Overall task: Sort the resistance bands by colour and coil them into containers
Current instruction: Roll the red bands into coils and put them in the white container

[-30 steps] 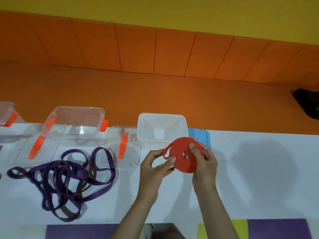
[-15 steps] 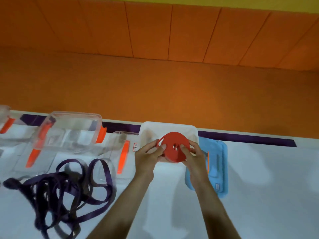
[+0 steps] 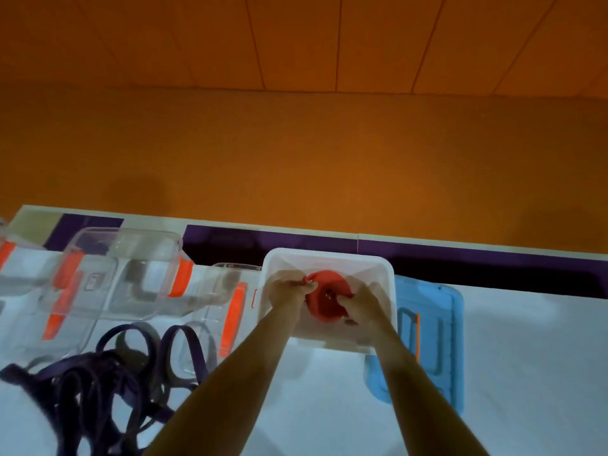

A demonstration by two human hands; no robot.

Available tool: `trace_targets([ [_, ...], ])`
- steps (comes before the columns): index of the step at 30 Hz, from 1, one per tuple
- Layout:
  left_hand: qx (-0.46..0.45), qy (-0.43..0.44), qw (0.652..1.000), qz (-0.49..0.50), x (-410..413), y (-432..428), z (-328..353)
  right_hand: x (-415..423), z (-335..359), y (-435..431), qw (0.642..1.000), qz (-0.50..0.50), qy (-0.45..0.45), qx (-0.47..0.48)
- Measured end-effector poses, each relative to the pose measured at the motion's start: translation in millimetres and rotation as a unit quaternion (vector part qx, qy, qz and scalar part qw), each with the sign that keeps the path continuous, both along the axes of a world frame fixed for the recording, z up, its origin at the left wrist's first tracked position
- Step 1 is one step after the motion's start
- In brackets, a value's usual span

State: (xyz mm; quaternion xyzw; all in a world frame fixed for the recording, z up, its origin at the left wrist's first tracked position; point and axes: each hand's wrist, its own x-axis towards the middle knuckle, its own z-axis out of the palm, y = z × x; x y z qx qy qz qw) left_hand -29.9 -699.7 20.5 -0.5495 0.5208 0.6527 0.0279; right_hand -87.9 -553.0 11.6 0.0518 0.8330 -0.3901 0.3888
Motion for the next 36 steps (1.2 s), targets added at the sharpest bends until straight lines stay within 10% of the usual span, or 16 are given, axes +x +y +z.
trace_targets([
  [20,-0.158,-0.076,0.976,-0.125,-12.7,-2.1,-29.6,10.0,-28.9,-7.9,0.992,0.038,0.079,0.086],
  [36,-0.574,-0.021,0.638,-0.513,211.4,-93.8,114.0,181.9,103.7,-50.3,0.89,0.226,0.386,0.087],
])
